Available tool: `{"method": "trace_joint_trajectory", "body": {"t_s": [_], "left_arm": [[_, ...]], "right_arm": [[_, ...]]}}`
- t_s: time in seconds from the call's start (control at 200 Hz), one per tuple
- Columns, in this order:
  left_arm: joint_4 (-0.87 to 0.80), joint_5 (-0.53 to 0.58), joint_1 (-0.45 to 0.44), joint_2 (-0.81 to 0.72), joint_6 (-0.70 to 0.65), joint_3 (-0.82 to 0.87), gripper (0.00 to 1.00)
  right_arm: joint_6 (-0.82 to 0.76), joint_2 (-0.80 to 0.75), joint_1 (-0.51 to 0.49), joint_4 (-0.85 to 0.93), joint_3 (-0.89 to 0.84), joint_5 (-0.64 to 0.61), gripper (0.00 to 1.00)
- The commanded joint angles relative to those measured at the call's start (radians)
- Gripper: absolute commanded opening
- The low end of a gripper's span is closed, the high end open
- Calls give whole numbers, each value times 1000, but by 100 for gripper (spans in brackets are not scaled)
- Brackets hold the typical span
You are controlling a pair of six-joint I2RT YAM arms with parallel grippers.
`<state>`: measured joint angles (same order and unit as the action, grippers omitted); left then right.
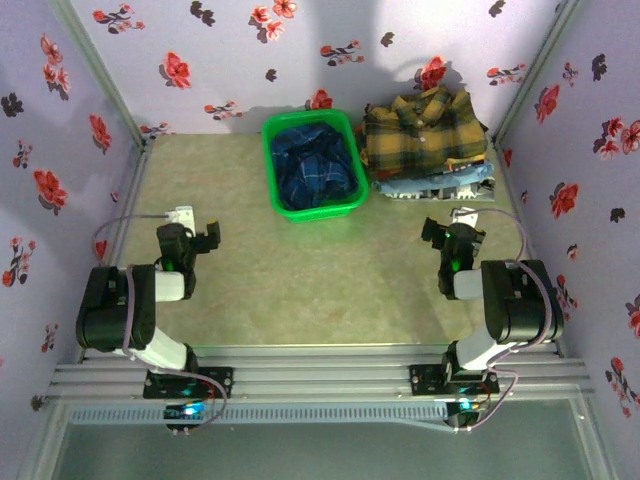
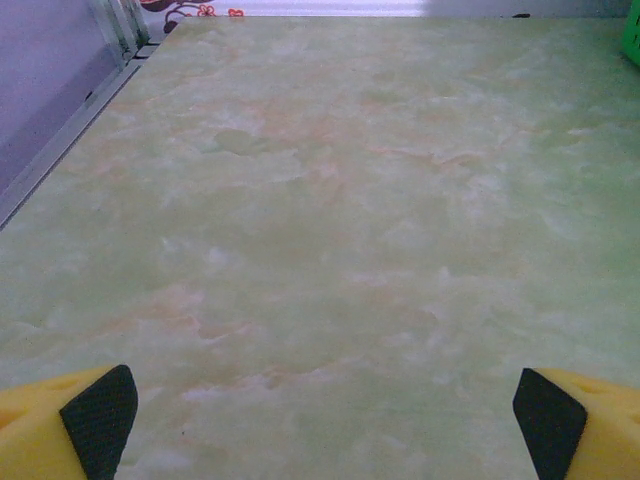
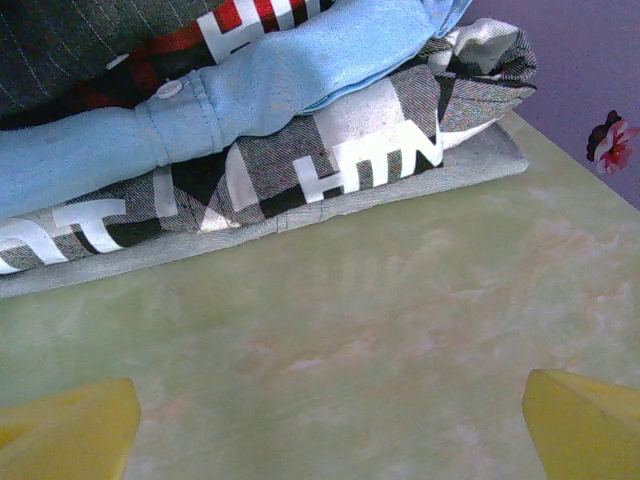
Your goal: Fold and stack the long sleeve shirts
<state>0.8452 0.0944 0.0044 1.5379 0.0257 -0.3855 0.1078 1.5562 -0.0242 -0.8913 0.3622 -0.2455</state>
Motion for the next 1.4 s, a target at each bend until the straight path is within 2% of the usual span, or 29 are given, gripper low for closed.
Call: {"method": "trace_joint_trajectory", "body": {"t_s": [0.0, 0.71, 0.79, 0.84, 0.905, 0.98, 1.05, 1.135, 1.215, 1.34, 1.395], "left_arm": [[26, 21, -5, 3, -16, -14, 100], [25, 20, -6, 0, -17, -12, 100], [-4, 8, -7, -32, -21, -19, 100], [-103, -8, -14, -107, -38, -39, 100], [-274, -2, -32, -234, -43, -89, 100], [-490, -29, -48, -361, 71, -193, 100], [-745, -76, -74, -393, 167, -347, 100], [-1094, -78, -114, -296, 312, -614, 100], [-1334, -138, -144, -145, 398, -836, 100], [-1453, -270, -204, 77, 456, -1049, 99], [-1484, -300, -223, 165, 471, -1130, 95]], "right_arm": [[0, -1, 4, 0, 20, 6, 99], [-4, -4, 4, -10, 14, 6, 99], [-16, -49, -6, 19, 14, -9, 99], [-40, -113, -28, 86, 22, -23, 99], [-45, -262, -83, 306, 71, -82, 99], [10, -422, -130, 653, 175, -115, 99], [122, -525, -149, 929, 274, -79, 99], [216, -590, -158, 1170, 386, 55, 99], [258, -599, -172, 1287, 484, 177, 99], [289, -515, -239, 1433, 683, 272, 99], [291, -446, -280, 1496, 780, 285, 99]]}}
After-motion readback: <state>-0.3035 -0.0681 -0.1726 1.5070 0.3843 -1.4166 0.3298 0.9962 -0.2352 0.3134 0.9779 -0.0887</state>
